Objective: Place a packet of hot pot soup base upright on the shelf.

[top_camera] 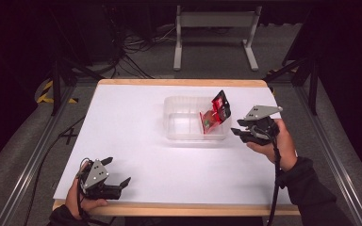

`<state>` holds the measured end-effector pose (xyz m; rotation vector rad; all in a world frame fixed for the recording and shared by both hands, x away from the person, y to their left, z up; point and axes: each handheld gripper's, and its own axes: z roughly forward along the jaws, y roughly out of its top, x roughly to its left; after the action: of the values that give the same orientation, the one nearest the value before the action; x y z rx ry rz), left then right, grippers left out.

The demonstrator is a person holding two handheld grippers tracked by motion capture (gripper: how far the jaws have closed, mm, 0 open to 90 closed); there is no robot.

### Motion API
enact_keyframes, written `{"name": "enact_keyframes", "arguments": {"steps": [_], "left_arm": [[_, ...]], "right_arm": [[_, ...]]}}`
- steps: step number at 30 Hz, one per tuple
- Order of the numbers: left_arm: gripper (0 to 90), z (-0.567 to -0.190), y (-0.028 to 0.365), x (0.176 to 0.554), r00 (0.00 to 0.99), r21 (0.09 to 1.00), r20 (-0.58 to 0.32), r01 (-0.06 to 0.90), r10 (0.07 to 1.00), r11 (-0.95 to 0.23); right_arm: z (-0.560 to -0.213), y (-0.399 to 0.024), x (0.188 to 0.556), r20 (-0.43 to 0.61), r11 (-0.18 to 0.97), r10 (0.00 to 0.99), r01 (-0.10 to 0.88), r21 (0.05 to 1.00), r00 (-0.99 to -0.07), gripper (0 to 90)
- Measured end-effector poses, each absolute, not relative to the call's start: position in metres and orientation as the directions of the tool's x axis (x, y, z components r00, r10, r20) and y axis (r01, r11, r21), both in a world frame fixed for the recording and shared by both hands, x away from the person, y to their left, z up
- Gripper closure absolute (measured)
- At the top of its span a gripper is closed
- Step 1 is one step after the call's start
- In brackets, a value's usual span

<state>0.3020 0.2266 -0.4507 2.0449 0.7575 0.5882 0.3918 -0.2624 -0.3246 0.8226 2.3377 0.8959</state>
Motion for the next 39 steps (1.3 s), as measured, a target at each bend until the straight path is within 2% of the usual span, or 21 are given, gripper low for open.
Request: {"name": "enact_keyframes", "arguments": {"steps": [8,27,39], "left_arm": [[7.6,-0.451,0.227,0.302,0.705,0.842,0.126,0.296,0.698,-0.451],[7.5,-0.451,0.226,0.302,0.705,0.841,0.128,0.296,0.698,-0.453],[7.5,-0.451,0.227,0.301,0.705,0.843,0.125,0.296,0.698,-0.45]], "right_arm": [[-0.33,-0.273,0.386,-0.246,0.611,0.676,0.341,0.715,-0.695,56.8],[-0.351,-0.297,0.364,-0.317,0.665,0.654,0.322,0.674,-0.687,39.4],[-0.373,-0.313,0.349,-0.323,0.655,0.672,0.331,0.68,-0.666,29.4]]}}
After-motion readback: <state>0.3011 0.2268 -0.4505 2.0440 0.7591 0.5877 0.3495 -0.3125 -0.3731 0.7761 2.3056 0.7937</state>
